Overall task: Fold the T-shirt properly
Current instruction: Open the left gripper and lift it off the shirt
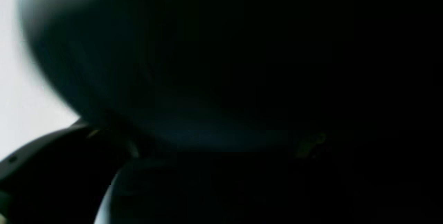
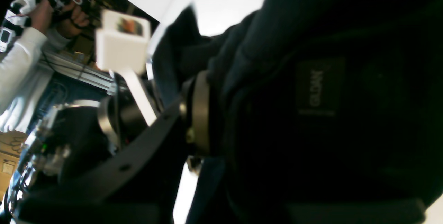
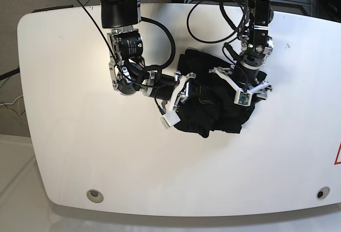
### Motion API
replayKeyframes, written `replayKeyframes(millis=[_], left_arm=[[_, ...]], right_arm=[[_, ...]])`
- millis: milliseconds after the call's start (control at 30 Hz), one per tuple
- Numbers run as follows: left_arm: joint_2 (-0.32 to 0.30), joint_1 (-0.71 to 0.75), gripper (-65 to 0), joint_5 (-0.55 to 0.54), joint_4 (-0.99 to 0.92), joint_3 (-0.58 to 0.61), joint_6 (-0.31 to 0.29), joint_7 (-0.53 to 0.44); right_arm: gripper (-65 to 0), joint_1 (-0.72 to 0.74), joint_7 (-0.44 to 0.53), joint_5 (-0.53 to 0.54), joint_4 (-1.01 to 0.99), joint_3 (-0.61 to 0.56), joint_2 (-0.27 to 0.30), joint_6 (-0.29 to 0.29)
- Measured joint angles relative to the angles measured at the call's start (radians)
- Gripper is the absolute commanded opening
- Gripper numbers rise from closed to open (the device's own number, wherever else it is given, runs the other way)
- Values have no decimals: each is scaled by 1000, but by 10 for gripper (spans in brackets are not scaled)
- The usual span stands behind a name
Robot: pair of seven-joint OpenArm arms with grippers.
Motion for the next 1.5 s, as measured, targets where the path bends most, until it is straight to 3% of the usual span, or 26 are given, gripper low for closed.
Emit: replayKeyframes(millis=[900, 1367, 1500], left_arm=[[3, 24, -147, -1, 201, -195, 4, -2], [-27, -17, -147, 2, 249, -199, 5, -5], [-25, -39, -147, 51, 251, -198, 3, -5]], right_arm=[[-582, -3, -8, -7, 0, 0, -5, 0], [-582, 0, -9, -10, -1, -2, -25, 0], [-582, 2, -8, -10, -1, -9, -30, 0]])
